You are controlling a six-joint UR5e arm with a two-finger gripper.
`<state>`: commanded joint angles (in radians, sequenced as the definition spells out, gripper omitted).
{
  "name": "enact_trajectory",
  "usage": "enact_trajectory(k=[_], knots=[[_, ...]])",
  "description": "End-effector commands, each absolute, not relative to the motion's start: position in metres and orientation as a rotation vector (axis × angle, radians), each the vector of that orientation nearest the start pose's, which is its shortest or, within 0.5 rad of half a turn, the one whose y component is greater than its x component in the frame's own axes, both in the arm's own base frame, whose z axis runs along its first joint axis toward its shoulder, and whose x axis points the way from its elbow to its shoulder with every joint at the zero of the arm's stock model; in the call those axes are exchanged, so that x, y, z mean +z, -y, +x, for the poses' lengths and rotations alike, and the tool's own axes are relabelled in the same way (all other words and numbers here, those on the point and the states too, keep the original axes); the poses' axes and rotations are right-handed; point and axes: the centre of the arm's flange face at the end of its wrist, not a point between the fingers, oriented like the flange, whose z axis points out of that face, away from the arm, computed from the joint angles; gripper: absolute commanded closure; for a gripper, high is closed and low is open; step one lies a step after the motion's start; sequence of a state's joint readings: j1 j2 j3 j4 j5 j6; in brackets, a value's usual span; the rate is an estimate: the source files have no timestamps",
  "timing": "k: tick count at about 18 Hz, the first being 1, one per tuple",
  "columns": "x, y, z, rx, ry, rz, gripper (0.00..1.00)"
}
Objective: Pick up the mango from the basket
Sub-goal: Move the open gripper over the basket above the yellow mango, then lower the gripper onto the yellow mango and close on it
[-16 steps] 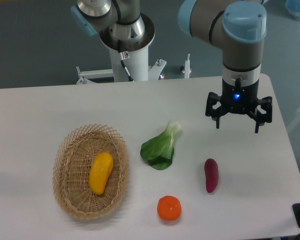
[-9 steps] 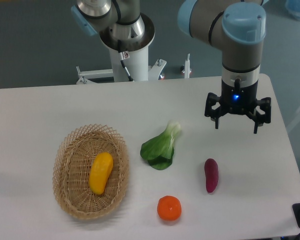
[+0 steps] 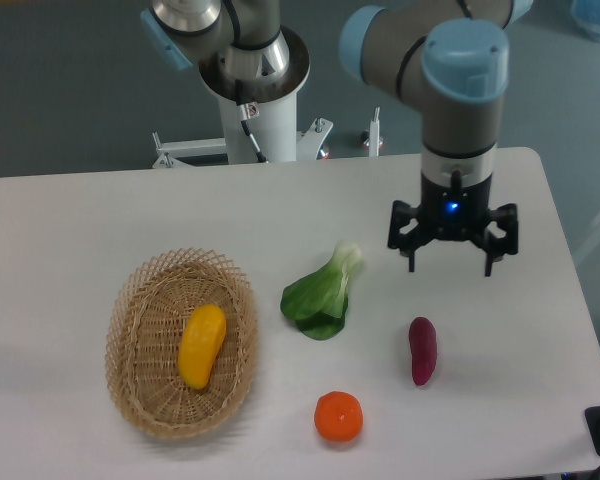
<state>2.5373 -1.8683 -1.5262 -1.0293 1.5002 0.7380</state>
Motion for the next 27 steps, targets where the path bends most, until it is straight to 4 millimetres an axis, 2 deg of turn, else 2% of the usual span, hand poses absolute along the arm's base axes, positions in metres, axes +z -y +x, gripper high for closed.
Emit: enact_trajectory(k=[2, 4, 7, 9, 10, 12, 15, 16, 22, 24, 27], knots=[[0.386, -0.488, -0.411, 0.200, 0.332, -2.889, 0.00], [0.383, -0.510, -0.369, 0.169, 0.316, -2.895, 0.00], [0.372, -0.511, -0.330, 0.124, 0.361, -2.905, 0.00], [0.364, -0.522, -0.302, 0.104, 0.357, -2.926, 0.00], [0.362, -0.527, -0.293, 0.092, 0.413, -2.913, 0.00], [0.349, -0.543, -0.268, 0.069, 0.424, -2.923, 0.00], [0.326, -0.552, -0.239, 0.070, 0.359, -2.920, 0.00], [0.309, -0.562, -0.220, 0.076, 0.296, -2.920, 0.00], [0.256, -0.576, -0.200, 0.076, 0.231, -2.964, 0.00], [0.241, -0.584, -0.188, 0.092, 0.189, -2.986, 0.00], [0.237, -0.586, -0.182, 0.094, 0.175, -2.981, 0.00]])
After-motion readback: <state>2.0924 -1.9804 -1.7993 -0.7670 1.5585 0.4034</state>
